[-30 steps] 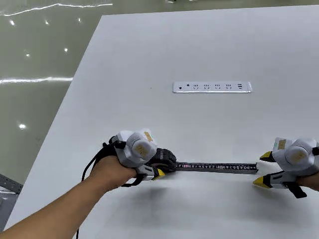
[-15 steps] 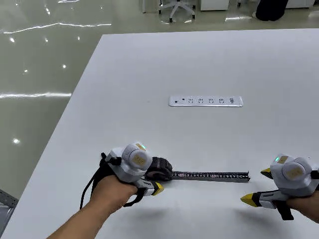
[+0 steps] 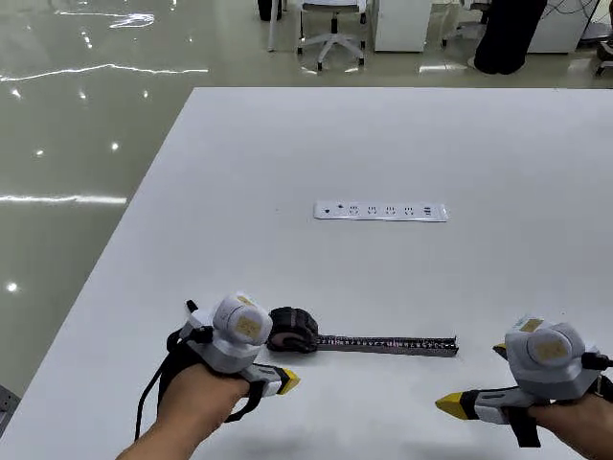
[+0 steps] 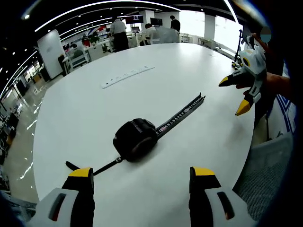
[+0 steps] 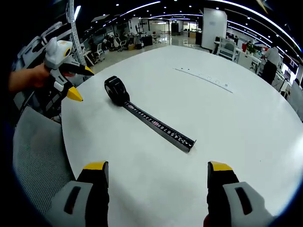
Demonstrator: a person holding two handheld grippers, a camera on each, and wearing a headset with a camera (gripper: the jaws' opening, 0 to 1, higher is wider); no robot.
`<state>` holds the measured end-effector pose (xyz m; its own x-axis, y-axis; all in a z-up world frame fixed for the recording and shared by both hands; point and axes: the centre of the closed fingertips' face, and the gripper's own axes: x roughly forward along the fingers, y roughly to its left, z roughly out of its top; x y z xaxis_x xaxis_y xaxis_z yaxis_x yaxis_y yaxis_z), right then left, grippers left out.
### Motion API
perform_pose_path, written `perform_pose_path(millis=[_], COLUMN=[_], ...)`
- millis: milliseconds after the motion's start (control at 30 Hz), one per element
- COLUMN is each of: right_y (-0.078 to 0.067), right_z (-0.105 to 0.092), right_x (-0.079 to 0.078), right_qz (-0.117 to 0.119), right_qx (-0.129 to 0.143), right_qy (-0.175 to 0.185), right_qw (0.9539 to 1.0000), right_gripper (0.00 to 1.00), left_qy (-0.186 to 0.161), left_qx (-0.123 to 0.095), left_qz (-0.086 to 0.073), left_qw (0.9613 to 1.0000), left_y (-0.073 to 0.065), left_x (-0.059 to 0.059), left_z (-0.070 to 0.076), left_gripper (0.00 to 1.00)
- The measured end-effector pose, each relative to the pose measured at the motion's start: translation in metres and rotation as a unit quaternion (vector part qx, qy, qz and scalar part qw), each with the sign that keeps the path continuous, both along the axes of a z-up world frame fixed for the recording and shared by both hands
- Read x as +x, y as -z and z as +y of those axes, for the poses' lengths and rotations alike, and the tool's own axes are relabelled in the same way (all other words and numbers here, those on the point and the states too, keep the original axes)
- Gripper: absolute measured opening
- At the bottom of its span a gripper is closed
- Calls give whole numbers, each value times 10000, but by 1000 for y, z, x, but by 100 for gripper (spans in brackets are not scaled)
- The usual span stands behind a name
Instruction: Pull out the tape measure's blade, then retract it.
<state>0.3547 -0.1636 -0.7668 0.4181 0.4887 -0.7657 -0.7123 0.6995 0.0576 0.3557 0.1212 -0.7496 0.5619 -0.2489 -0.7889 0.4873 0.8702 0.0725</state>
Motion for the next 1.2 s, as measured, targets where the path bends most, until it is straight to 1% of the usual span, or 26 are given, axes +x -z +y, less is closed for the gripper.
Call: perform_pose_path(millis=[67,133,233,333,433,567,667,800,867,1000,1033,1067,1200], right_y=[-3,-8,-15,-23,-29,-37,-43,-50,-54,-64,-67,-70,-80], right_z=[2,3,4,6,7,11,16,20,22,22,23,24,21], right_x=[-5,-9,-15,-21,-27,-34,-41,-50,-54,-62,-63,-65,-74], right_qz=[14,9,4,-11,-27,-37,-19,-14,6,-30,-40,-44,-94], right_qx=[36,93,148,178,205,311,382,427,451,508,598,686,726], right_qy=[33,89,158,218,274,378,392,385,412,532,596,584,606], right_qw=[10000,9999,9998,9996,9994,9988,9985,9983,9981,9973,9964,9959,9955], right_gripper=[84,86,89,92,96,100,100,100,100,100,100,100,100], left_qy=[-70,-179,-270,-400,-468,-557,-677,-802,-895,-1091,-1154,-1169,-1263], left_qx=[-85,-74,-139,-194,-298,-379,-395,-489,-522,-602,-610,-619,-635], left_qz=[-19,58,24,92,68,46,49,29,25,17,26,33,20], left_qw=[9999,9998,9995,9990,9984,9977,9969,9956,9946,9922,9914,9912,9900], left_y=[-3,-5,-9,-10,-13,-17,-19,-25,-29,-36,-36,-37,-45], left_x=[-3,-8,-12,-17,-22,-28,-32,-40,-45,-55,-57,-60,-72], left_z=[0,3,4,6,4,4,8,11,13,19,21,22,24], left_gripper=[82,85,88,91,93,96,100,100,100,100,100,100,100])
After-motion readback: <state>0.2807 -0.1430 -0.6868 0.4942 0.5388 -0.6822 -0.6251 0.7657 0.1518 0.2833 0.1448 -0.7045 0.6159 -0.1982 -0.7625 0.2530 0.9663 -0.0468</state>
